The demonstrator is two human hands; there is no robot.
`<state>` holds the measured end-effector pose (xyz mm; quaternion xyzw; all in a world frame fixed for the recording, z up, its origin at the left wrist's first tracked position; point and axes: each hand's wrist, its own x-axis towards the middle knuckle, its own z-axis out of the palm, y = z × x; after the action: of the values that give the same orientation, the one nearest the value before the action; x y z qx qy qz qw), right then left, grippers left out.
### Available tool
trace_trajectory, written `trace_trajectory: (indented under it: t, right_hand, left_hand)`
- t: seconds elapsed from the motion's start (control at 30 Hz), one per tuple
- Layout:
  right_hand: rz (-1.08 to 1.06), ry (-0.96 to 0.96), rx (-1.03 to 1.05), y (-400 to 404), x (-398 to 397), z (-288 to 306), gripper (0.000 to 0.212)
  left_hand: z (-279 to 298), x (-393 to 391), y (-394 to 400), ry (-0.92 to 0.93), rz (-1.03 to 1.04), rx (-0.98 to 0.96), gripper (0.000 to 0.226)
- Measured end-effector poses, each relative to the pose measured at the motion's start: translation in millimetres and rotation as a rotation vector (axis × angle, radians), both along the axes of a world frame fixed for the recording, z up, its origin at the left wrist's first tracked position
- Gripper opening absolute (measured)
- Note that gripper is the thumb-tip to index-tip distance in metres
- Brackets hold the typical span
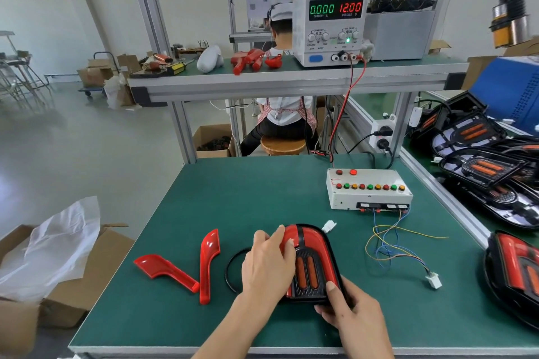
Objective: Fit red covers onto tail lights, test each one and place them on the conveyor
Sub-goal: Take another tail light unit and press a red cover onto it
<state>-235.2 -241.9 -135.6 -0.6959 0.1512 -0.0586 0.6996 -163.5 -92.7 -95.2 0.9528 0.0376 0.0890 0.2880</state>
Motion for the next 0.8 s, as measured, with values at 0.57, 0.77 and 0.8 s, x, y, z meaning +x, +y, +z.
trace_trajectory:
  t: [0.57,0.77,0.8]
  right_hand:
    - [-0.161,-0.064,0.398,13.2,10.8,9.7,0.04]
    - [0.055,0.033,0.404,38.9,11.8,17.3,0.052]
    - [0.049,0.036,0.392,41.0,12.5,18.1,0.051]
  left_hand:
    - [-4.5,-1.7,9.5,-0.042,-0.013,-0.824,0.036]
    - [0.9,-10.9,-0.6,-0.159,0.06,-0.855,0.044]
    - [1.8,-12.8,-1.8,-0.171,0.053,-0.85,0.045]
